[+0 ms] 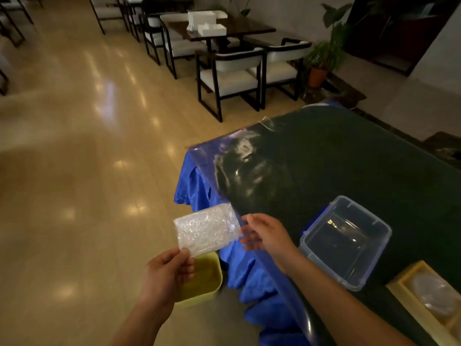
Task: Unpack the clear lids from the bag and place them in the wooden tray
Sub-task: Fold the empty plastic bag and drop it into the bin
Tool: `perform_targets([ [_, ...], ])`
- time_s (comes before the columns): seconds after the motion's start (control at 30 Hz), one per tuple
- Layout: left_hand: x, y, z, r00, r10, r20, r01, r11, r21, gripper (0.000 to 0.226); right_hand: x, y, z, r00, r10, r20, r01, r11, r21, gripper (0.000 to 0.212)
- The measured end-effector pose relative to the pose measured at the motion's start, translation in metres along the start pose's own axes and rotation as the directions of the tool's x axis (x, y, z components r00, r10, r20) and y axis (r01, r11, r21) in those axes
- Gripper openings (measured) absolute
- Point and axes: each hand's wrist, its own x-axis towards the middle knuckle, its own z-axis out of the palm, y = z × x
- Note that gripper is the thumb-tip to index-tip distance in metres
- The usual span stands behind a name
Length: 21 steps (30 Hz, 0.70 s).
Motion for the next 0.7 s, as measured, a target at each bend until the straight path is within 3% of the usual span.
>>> perform_targets([
  [0.07,0.013,-0.006,-0.021,0.999,-0.025,-0.023,0.025,1.000,-0.001,0.010,0.028,0.010,0.006,0.996,-0.056,-0.076,0.036,0.969,-0.246,0.011],
  [0.1,0.020,-0.009,-0.031,0.999,-0.039,-0.037,0.039,0.999,0.001,0.011,0.044,0.015,0.007,0.989,-0.117,-0.094,0.066,0.901,-0.428,0.013],
  [0.17,0.033,-0.018,-0.049,0.995,-0.073,-0.069,0.074,0.997,0.001,0.011,0.077,0.024,0.010,0.972,-0.232,-0.043,0.126,0.667,-0.734,0.028],
  [0.23,0.045,-0.027,-0.063,0.990,-0.104,-0.100,0.103,0.995,-0.009,0.010,0.105,0.035,0.013,0.955,-0.293,0.053,0.191,0.465,-0.865,0.040],
  [0.43,0.080,-0.053,-0.093,0.966,-0.168,-0.198,0.161,0.986,-0.052,0.008,0.161,0.078,0.021,0.930,-0.306,0.205,0.243,0.092,-0.966,0.063],
  [0.53,0.100,-0.073,-0.105,0.943,-0.226,-0.244,0.215,0.974,-0.073,0.008,0.178,0.096,0.028,0.950,-0.247,0.190,0.198,0.009,-0.980,0.070],
  [0.7,0.135,-0.107,-0.116,0.899,-0.335,-0.282,0.316,0.942,-0.110,0.007,0.184,0.123,0.029,0.924,-0.335,0.182,0.135,-0.160,-0.978,0.079],
])
